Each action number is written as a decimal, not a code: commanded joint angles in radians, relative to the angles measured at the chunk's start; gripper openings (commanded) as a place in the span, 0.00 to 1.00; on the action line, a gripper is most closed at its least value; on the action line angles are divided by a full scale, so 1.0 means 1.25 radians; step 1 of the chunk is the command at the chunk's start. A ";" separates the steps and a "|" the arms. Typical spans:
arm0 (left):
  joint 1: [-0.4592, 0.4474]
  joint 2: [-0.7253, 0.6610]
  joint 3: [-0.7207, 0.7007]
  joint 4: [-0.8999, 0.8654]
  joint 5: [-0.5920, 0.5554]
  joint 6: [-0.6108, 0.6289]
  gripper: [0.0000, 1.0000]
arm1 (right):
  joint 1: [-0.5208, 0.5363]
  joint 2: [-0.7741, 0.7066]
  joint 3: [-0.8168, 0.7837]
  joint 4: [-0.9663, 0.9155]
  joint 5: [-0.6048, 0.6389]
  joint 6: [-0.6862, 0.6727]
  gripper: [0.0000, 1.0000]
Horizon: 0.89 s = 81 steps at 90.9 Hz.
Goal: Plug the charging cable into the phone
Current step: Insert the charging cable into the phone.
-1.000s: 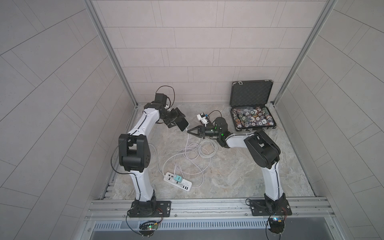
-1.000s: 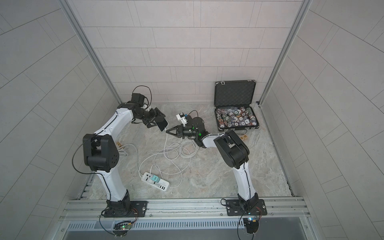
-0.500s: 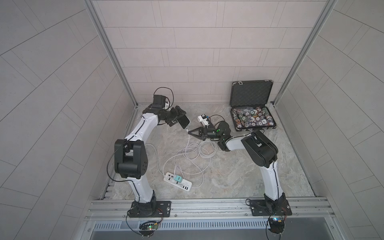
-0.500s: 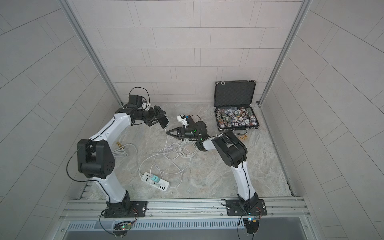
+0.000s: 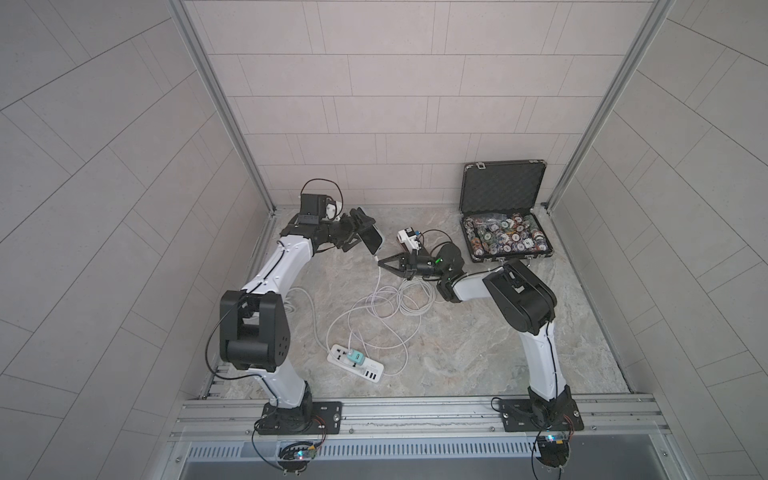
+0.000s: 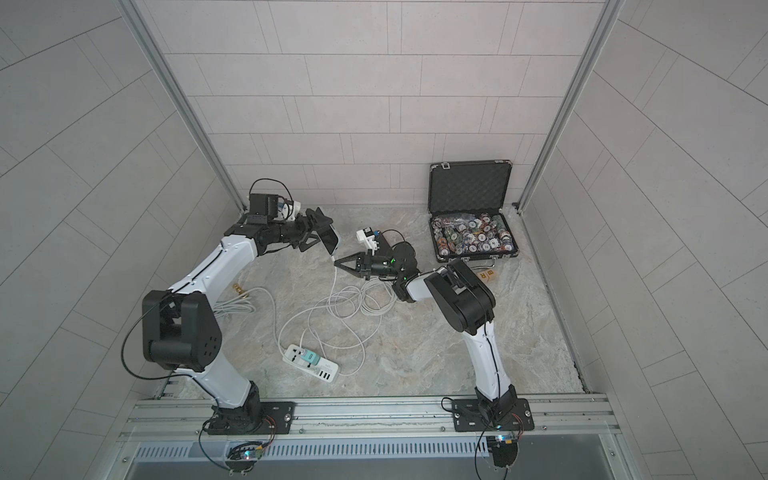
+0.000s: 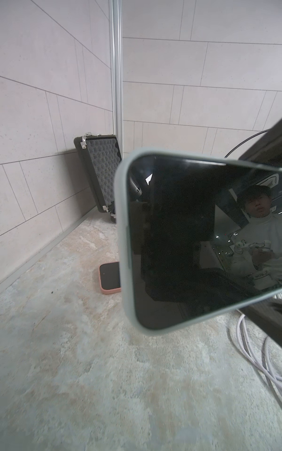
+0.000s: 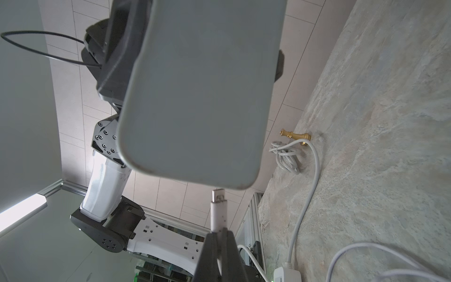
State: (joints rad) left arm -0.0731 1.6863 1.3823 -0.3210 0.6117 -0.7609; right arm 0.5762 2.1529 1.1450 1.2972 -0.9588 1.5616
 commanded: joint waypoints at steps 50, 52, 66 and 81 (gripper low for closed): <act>0.024 -0.039 -0.065 0.133 0.048 -0.022 0.63 | -0.019 -0.021 -0.018 0.084 0.008 0.041 0.00; 0.023 -0.039 -0.069 0.135 0.048 -0.022 0.63 | -0.019 -0.020 -0.016 0.083 0.008 0.041 0.00; 0.021 -0.043 -0.081 0.141 0.051 -0.021 0.62 | -0.019 -0.017 -0.010 0.080 0.007 0.042 0.00; 0.016 -0.046 -0.082 0.141 0.058 -0.025 0.62 | -0.019 -0.015 -0.007 0.079 0.007 0.043 0.00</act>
State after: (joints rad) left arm -0.0463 1.6787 1.2835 -0.1932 0.6456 -0.7952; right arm 0.5560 2.1525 1.1183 1.3548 -0.9493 1.6093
